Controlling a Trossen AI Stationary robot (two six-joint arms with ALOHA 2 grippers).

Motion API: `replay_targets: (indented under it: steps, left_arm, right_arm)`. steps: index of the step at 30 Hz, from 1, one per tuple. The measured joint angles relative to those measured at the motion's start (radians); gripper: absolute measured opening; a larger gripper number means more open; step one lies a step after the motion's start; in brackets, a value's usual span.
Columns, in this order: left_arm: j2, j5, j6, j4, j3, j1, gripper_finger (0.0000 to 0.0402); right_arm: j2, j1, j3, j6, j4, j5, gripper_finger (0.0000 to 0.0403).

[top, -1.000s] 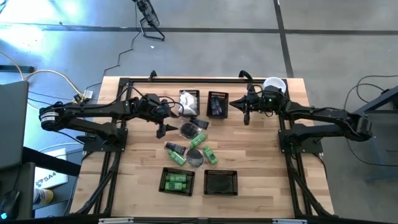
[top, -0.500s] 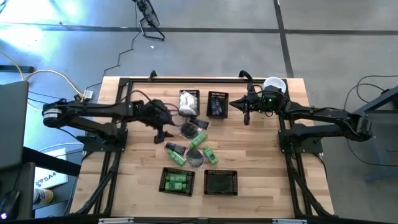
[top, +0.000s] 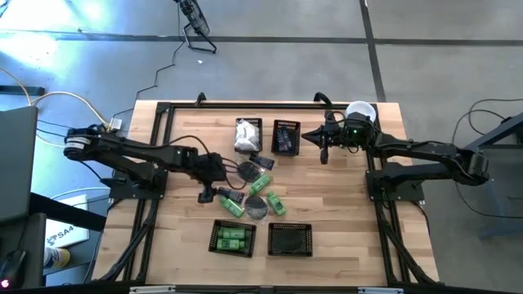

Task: Pick & Place Travel size toiletries
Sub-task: Put the blue shave cream into the top right black bin

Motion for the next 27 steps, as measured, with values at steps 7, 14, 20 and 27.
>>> replay_targets:
  steps: [7,14,20,27]
  left_arm:
    - [0.070,0.034,0.045,0.004,0.000,0.003,0.0287]
    - [0.113,0.033,0.106,0.004,0.000,0.003,0.0287]
    - [0.162,0.033,0.116,0.017,0.000,0.003,0.0287]
    - [0.179,0.033,0.119,0.044,0.000,0.003,0.0286]
  right_arm:
    - [0.000,0.000,0.000,0.000,0.000,-0.002,0.0003]
    - [0.000,0.000,0.000,-0.002,-0.002,-0.001,0.0003]
    - [0.000,0.000,0.000,-0.003,-0.002,-0.001,0.0003]
    - [0.000,0.000,0.000,-0.003,-0.003,-0.001,0.0003]
